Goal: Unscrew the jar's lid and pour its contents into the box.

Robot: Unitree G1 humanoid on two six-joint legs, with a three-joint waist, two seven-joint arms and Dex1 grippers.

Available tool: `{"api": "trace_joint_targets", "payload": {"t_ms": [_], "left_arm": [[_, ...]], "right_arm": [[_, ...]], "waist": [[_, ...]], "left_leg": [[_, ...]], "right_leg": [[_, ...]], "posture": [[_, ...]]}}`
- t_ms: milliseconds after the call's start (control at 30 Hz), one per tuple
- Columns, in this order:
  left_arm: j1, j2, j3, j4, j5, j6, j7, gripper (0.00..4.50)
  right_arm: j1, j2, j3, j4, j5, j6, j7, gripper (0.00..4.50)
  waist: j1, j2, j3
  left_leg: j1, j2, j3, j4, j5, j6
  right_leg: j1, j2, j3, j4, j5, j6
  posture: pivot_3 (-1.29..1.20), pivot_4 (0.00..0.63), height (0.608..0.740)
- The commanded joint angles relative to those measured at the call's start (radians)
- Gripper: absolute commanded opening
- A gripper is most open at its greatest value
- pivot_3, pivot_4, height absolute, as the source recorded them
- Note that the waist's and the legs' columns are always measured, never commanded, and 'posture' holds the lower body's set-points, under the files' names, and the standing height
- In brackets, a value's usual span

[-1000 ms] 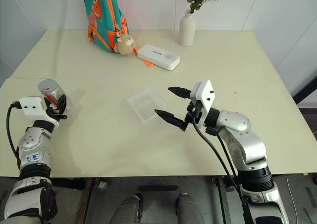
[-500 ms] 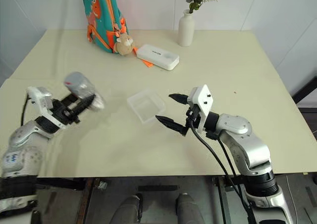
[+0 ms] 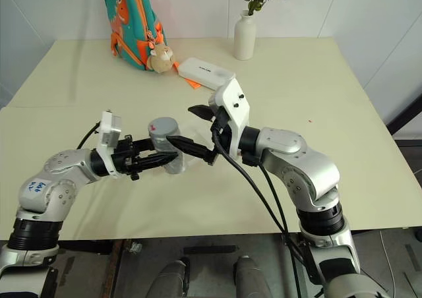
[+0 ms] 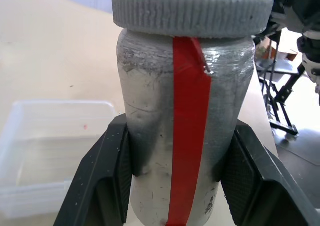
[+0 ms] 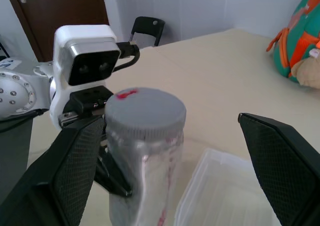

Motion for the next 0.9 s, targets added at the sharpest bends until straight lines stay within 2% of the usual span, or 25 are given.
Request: {"api": "trace_joint_targets", "payload": {"t_ms": [33, 400, 500, 633, 767, 900], "left_arm": [[-0.032, -0.020, -0.004, 0.002, 0.030, -0.051, -0.028, 1.99], [-0.040, -0.061, 0.004, -0.002, 0.055, -0.069, -0.029, 1.99], [-0.037, -0.062, 0.007, -0.005, 0.056, -0.067, -0.026, 1.99], [-0.042, -0.066, 0.009, -0.007, 0.053, -0.061, -0.020, 1.99], [-0.061, -0.075, 0.006, 0.001, 0.046, -0.058, -0.029, 1.99], [-0.105, -0.087, 0.003, 0.031, 0.014, -0.059, -0.094, 1.99]], "right_arm": [[-0.043, 0.033, -0.002, 0.010, 0.033, 0.031, -0.014, 4.50], [-0.067, 0.060, 0.004, 0.044, 0.032, 0.053, -0.004, 4.50], [-0.071, 0.064, 0.003, 0.049, 0.029, 0.043, 0.001, 3.87], [-0.070, 0.067, 0.007, 0.046, 0.028, 0.032, 0.011, 2.58], [-0.069, 0.053, 0.005, 0.051, 0.035, 0.026, 0.037, 2.54], [-0.076, -0.023, 0.004, 0.061, 0.090, 0.012, 0.209, 2.54]], "waist": [[0.000, 0.000, 0.000], [0.000, 0.000, 0.000], [-0.001, 0.000, 0.000], [0.000, 0.000, 0.000], [0.000, 0.000, 0.000], [0.001, 0.000, 0.000]], "left_leg": [[0.000, 0.000, 0.000, 0.000, 0.000, 0.000], [0.000, 0.000, 0.000, 0.000, 0.000, 0.000], [0.000, 0.000, 0.000, 0.000, 0.000, 0.000], [0.000, 0.000, 0.000, 0.000, 0.000, 0.000], [0.000, 0.000, 0.000, 0.000, 0.000, 0.000], [-0.001, 0.000, 0.000, 0.000, 0.000, 0.000]], "right_leg": [[0.000, 0.000, 0.000, 0.000, 0.000, 0.000], [0.000, 0.000, 0.000, 0.000, 0.000, 0.000], [0.000, 0.000, 0.000, 0.000, 0.000, 0.000], [0.000, 0.000, 0.000, 0.000, 0.000, 0.000], [0.000, 0.000, 0.000, 0.000, 0.000, 0.000], [0.000, 0.000, 0.000, 0.000, 0.000, 0.000]], "posture": [[0.00, 0.150, 0.740], [0.00, 0.150, 0.740], [0.00, 0.150, 0.740], [0.00, 0.150, 0.740], [0.00, 0.150, 0.740], [0.00, 0.150, 0.740]]}}
